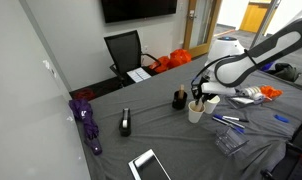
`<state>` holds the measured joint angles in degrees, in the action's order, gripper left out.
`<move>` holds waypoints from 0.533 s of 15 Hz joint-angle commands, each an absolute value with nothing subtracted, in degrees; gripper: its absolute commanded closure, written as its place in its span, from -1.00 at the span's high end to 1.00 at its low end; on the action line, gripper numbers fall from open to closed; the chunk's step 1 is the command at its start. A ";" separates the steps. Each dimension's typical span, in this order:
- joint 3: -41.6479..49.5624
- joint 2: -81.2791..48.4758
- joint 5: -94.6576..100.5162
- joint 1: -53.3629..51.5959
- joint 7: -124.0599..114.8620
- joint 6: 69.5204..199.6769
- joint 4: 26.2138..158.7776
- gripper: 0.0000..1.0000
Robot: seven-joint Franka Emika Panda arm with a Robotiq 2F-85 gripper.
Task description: Take the wooden block out of the cup on the left and put it in the container on the left.
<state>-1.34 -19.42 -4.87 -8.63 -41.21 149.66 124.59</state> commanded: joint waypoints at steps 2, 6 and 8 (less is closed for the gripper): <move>0.71 -15.72 -1.53 -10.56 -44.24 143.99 124.30 -0.86; -0.76 -12.24 -2.62 -9.64 -44.00 141.99 124.67 -0.86; -1.44 -10.08 -3.96 -9.17 -43.21 141.46 125.04 -0.86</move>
